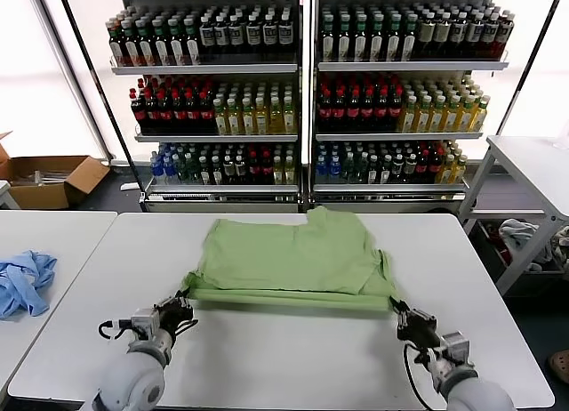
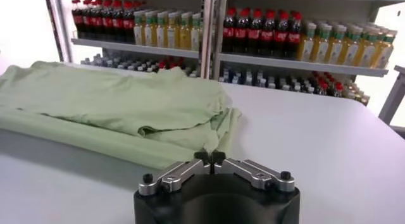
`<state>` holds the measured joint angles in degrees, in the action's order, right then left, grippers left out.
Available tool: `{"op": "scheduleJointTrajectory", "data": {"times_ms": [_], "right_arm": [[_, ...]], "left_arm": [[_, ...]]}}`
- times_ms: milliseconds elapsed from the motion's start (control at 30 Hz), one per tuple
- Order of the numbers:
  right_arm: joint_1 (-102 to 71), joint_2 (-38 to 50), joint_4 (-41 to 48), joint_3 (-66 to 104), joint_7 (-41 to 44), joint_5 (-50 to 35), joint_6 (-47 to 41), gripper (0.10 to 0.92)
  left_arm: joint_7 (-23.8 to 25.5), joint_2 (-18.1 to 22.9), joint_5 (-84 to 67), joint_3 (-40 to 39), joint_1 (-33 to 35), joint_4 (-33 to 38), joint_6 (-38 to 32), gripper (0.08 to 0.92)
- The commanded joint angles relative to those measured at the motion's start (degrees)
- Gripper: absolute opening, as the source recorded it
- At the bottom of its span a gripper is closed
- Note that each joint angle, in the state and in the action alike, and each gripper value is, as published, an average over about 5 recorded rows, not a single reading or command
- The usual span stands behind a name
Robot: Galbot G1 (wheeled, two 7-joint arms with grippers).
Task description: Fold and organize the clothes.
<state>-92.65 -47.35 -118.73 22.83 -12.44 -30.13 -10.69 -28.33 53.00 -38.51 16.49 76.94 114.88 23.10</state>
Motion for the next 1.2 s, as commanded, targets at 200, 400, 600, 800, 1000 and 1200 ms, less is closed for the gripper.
{"op": "scheduleJointTrajectory", "data": {"times_ms": [200, 400, 600, 800, 1000, 1200], "right_arm": [[-23.0, -0.75, -9.12, 5.08, -2.32, 9.49, 6.15, 0.114], [-25.87, -2.05, -10.19, 4.26, -4.0, 12.49, 9.44, 0.114], [-26.59, -2.56, -9.79, 3.83, -5.12, 13.74, 12.45, 0.114], [-26.32, -3.07, -9.11, 3.21, -5.13, 14.37, 12.75, 0.114], [-26.26, -2.35, -8.46, 4.56, -4.91, 14.56, 13.0, 0.114], [-26.37, -1.8, -8.7, 5.66, -4.33, 14.54, 12.58, 0.114]], "left_arm": [[-9.55, -2.66, 3.04, 1.91, 18.47, 12.96, -1.93, 0.083], [-10.72, -1.95, 4.77, 1.67, 20.16, 13.32, -2.53, 0.083], [-12.04, -1.02, 6.36, 1.46, 22.5, 14.29, -3.01, 0.083], [-14.8, -0.35, 8.68, 0.69, 23.97, 14.27, -4.02, 0.083], [-18.07, 0.77, 12.42, -1.97, 26.68, 14.83, -6.1, 0.083], [-20.55, 1.59, 15.31, -4.55, 28.74, 14.45, -8.82, 0.083]]}}
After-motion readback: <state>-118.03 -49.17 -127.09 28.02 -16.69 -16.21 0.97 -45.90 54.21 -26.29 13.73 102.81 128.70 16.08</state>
